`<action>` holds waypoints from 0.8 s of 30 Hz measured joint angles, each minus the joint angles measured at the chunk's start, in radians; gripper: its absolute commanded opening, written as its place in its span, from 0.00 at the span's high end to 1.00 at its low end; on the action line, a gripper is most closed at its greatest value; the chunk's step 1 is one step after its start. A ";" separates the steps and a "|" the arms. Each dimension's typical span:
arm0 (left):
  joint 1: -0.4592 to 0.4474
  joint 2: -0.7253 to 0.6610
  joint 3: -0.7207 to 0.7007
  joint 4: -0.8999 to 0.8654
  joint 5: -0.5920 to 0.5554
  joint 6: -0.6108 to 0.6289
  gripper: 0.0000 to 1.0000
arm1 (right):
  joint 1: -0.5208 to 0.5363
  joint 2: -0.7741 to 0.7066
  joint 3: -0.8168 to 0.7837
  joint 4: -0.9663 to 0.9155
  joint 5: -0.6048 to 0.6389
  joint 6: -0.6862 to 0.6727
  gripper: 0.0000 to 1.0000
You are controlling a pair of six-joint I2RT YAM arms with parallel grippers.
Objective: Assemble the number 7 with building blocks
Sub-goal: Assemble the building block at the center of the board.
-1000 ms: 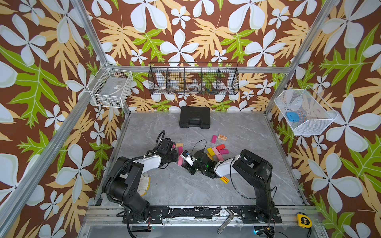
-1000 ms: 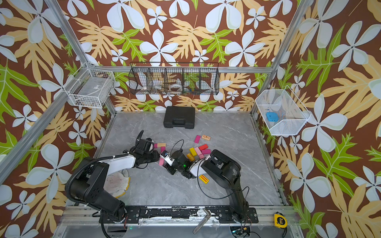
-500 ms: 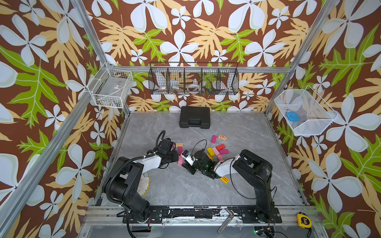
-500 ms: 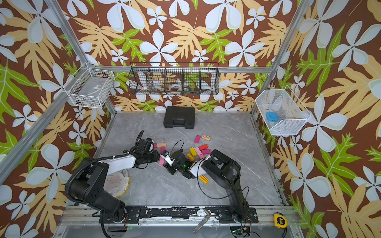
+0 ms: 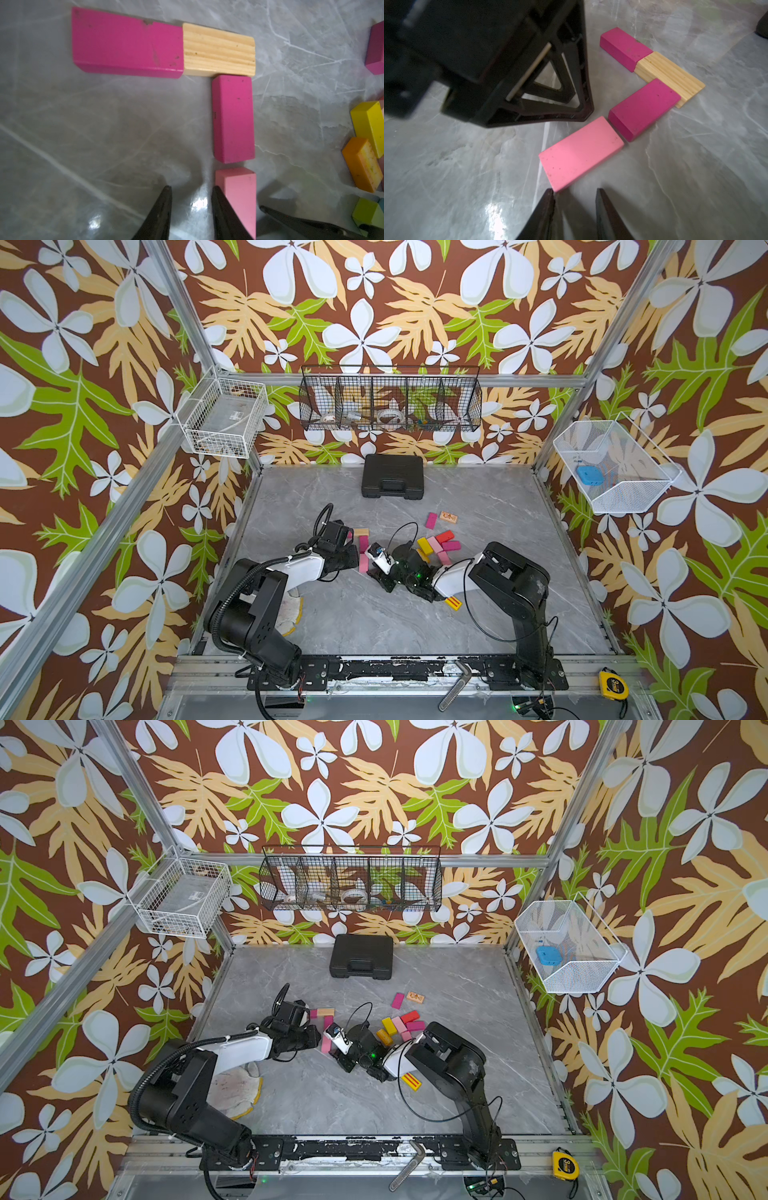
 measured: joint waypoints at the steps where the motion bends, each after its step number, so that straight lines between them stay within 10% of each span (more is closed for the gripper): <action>1: 0.000 0.000 0.000 0.000 0.000 0.000 0.64 | 0.000 0.000 0.000 0.000 0.000 0.000 0.65; 24: 0.000 0.004 -0.003 0.014 0.011 0.000 0.65 | 0.000 0.045 0.066 -0.019 -0.003 0.000 0.65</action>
